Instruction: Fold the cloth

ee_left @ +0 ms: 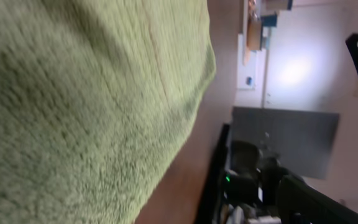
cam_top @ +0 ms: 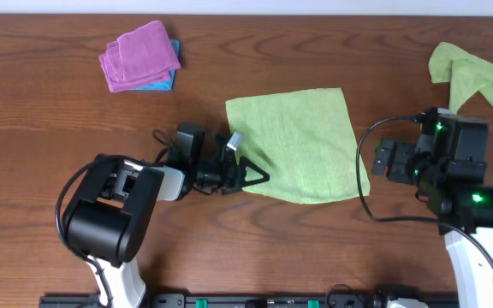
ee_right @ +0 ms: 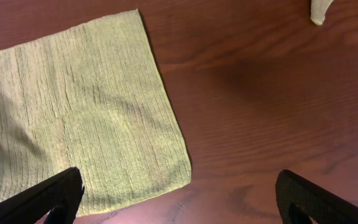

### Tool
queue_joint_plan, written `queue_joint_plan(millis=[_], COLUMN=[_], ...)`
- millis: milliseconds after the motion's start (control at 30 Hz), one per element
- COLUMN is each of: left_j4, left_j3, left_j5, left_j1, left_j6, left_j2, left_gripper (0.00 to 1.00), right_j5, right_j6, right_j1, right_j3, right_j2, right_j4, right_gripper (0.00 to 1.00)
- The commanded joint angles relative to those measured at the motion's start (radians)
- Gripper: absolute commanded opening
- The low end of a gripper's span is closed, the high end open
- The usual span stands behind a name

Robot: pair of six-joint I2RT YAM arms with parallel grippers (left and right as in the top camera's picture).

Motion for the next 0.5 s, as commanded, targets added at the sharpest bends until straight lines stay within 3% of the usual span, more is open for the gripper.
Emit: queue_joint_plan(millis=[0,233,467], left_j4=[-0.031,-0.008,0.279], left_j3=[-0.042,-0.041,-0.041], left_j5=[0.023,0.176,0.321], left_j1=[-0.009,-0.005,0.05], left_j6=[-0.022,-0.053,-0.281], left_j2=[0.058,0.058,0.051], left_gripper=[0.98,0.97,0.96], right_j5=[-0.014,-0.023,-0.029], right_j6=[-0.011,-0.011,-0.011], right_j1=[-0.006,-0.006,-0.006], right_j3=[-0.005,-0.005,-0.005], right_j2=[-0.004,-0.004,-0.004], right_j4=[0.005,0.005,0.002], right_gripper=[0.99,0.99,0.99])
